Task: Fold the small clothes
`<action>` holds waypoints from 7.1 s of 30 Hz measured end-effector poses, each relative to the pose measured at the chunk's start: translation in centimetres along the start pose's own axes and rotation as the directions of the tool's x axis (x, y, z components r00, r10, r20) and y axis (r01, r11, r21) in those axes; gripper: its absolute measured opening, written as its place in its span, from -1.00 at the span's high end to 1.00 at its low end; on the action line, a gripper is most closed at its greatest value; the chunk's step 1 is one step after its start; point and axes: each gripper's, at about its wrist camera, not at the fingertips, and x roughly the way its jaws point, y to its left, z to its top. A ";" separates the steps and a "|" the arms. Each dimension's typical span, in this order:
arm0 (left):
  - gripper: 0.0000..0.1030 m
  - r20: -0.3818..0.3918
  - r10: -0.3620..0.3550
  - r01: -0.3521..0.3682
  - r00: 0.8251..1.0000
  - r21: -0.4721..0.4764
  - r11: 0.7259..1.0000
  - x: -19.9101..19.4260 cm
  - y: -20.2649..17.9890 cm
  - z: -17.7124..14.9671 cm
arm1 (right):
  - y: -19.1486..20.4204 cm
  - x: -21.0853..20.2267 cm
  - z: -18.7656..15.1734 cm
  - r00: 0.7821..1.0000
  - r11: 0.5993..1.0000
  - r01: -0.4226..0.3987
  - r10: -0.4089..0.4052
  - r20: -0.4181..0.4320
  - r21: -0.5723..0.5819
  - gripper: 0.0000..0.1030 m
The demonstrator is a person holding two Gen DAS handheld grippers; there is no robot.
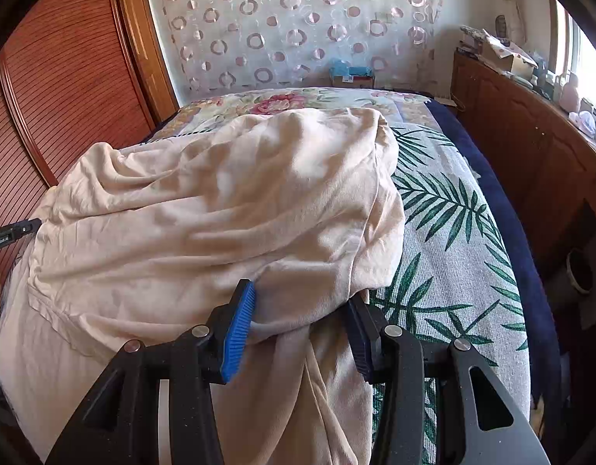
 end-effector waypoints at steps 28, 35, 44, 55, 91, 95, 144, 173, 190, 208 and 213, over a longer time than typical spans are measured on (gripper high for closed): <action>0.93 0.191 -0.139 0.128 0.972 0.067 0.989 -9.5 -2.3 0.1 | 0.6 -7.3 0.3 0.976 0.999 -0.023 0.028 0.215 -0.028 0.88; 0.93 0.244 -0.193 0.187 0.950 0.049 0.981 -13.7 -2.1 -2.3 | 0.6 -11.6 -2.3 0.966 0.997 -0.042 0.056 0.254 -0.058 0.88; 0.93 0.234 -0.190 0.185 0.953 0.044 0.982 -14.0 -2.1 -3.7 | -0.5 -7.9 -0.5 0.982 0.999 -0.024 0.029 0.184 -0.026 0.88; 0.93 0.280 -0.215 0.212 0.935 0.044 0.976 -16.4 -2.5 -4.1 | 1.8 -12.1 1.0 0.943 0.994 -0.083 0.102 0.318 -0.073 0.88; 0.94 -0.017 -0.155 0.156 0.988 0.123 0.980 -9.6 -4.7 -10.4 | 1.7 -14.6 -5.1 0.985 0.987 -0.037 0.063 0.163 -0.157 0.89; 0.95 0.095 -0.166 0.158 0.981 0.085 0.984 -13.2 -3.5 -9.8 | 1.2 -15.9 -5.0 0.978 0.988 -0.037 0.067 0.198 -0.153 0.89; 0.12 -0.059 -0.131 0.131 0.990 0.001 0.991 -12.2 -2.4 -14.9 | 3.9 -16.0 -12.5 0.995 0.986 -0.039 0.053 0.089 -0.159 0.14; 0.81 -0.052 -0.222 0.222 0.974 0.004 0.975 -11.3 -4.7 -14.0 | 5.0 -8.6 -16.2 1.000 0.978 -0.014 0.018 0.020 -0.207 -0.29; 0.83 0.036 -0.564 0.526 0.825 0.315 0.790 -16.1 -23.9 -2.1 | 0.9 -14.6 -15.7 0.989 0.992 0.069 -0.055 0.139 -0.103 -0.29; -0.19 -0.050 -0.566 0.536 0.823 0.398 0.745 -15.9 -29.1 -1.7 | -0.7 -16.6 -16.5 0.976 0.995 0.102 -0.095 0.195 -0.025 -0.29; -0.48 0.002 -0.516 0.482 0.857 0.354 0.802 -15.3 -24.7 -2.4 | -0.2 -16.2 -15.4 0.978 0.995 0.080 -0.066 0.199 -0.062 -0.29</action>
